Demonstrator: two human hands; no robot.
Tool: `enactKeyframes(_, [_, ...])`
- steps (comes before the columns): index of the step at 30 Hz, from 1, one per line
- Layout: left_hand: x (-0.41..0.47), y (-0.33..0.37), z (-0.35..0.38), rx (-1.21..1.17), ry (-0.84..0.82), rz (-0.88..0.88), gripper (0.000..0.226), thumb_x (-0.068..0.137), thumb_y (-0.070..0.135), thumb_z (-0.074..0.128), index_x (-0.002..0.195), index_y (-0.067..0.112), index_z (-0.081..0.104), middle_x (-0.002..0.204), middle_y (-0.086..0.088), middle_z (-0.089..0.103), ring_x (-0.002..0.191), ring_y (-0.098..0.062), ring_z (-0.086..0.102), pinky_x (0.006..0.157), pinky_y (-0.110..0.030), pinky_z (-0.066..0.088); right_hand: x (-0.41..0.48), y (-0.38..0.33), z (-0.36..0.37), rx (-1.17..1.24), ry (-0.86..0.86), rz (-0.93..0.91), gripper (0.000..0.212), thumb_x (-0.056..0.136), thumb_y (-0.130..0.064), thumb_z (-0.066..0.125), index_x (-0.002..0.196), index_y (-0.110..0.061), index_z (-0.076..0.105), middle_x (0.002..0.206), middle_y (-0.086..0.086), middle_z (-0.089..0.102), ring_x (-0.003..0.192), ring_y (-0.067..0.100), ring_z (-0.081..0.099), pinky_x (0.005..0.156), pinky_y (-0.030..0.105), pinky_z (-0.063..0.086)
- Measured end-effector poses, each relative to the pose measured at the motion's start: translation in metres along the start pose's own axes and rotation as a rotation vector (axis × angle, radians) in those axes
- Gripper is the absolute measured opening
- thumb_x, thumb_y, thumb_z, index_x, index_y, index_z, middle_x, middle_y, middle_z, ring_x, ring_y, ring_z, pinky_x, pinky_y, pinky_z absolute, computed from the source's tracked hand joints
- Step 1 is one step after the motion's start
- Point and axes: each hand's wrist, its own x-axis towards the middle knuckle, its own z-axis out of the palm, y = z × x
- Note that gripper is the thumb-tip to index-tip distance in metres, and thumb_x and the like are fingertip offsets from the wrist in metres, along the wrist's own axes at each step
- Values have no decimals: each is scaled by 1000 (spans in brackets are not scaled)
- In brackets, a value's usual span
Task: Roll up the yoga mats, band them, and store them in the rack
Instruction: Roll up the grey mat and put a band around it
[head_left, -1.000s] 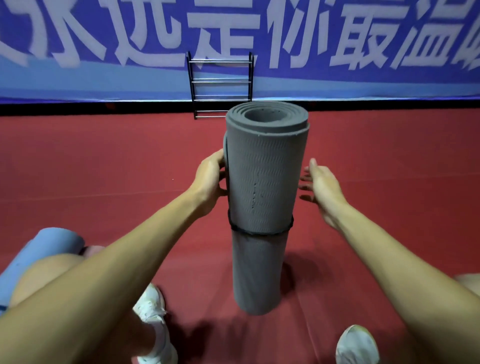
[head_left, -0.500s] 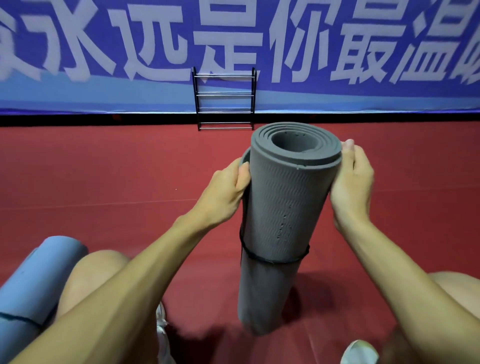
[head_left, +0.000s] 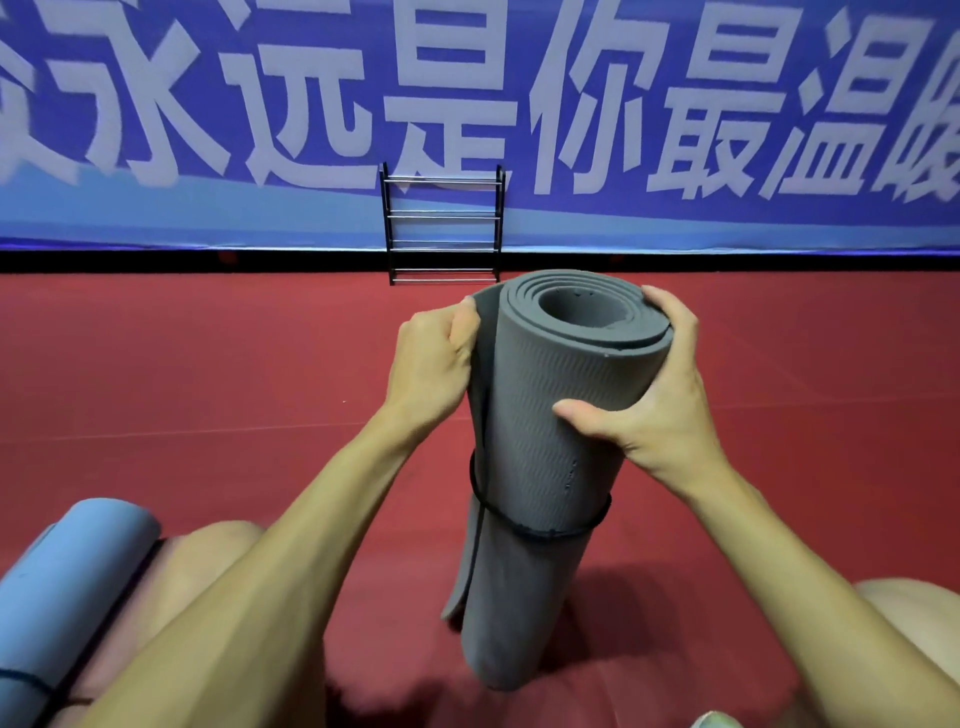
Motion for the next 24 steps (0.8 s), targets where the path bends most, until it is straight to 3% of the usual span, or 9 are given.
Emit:
enactKeyframes(2, [-2,-10,6,-80,-49,-31,52,99,44,33,58,13,34,54,-8,38,55,-16,36,55,-35,41,1,6,0,37,-36,57,112,45,-49,84,138,-36,24,134,-11,48,123,1,47,103,16,36])
enactKeyframes(3, [-5,-15,9,-76,-104,-52,57,96,56,28,67,10,48,65,-10,53,64,-18,50,68,-40,52,1,8,2,45,-36,88,114,46,-49,85,140,-36,22,135,-14,48,123,0,46,103,17,36])
enactKeyframes(5, [-16,-13,13,-59,-202,-27,55,97,59,17,96,24,58,88,9,62,89,-16,58,85,-45,48,0,11,6,64,-16,124,118,46,-53,83,144,-37,19,139,-13,45,127,0,44,104,19,34])
enactKeyframes(8, [-22,-2,8,-250,-214,-20,48,105,38,17,90,26,60,79,19,61,78,1,54,78,-31,44,0,11,13,85,-49,135,128,47,-56,84,149,-37,8,148,-9,39,134,3,39,110,25,31])
enactKeyframes(10, [-19,0,3,-392,-230,-110,53,105,41,16,93,39,67,90,23,69,90,10,59,85,-21,46,1,10,17,94,-83,131,133,49,-55,85,150,-39,0,152,-8,35,137,2,34,113,26,28])
enactKeyframes(12, [-13,-1,-1,-483,-207,-164,51,102,52,16,102,45,67,108,20,68,106,7,58,97,-24,44,1,9,24,94,-111,130,132,52,-56,85,149,-42,-4,154,-10,30,140,1,30,116,29,26])
enactKeyframes(16, [9,-1,-9,-699,-104,-299,36,94,54,44,106,26,64,106,7,72,100,-10,65,90,-30,46,5,2,36,175,-142,83,102,63,-72,71,145,-42,18,149,-15,36,136,-2,33,114,31,31])
enactKeyframes(19, [23,-5,-11,-682,-129,-310,37,76,33,64,109,15,68,113,-5,70,108,-22,64,100,-39,47,20,-11,39,326,-78,152,76,66,-87,50,124,-39,40,129,-10,53,114,2,51,101,24,39])
enactKeyframes(24, [26,-6,6,-669,-105,-317,29,94,23,52,122,19,60,118,2,67,111,-13,61,99,-31,46,39,-5,43,382,33,251,60,77,-51,58,130,-28,40,122,-9,57,110,0,55,97,20,41])
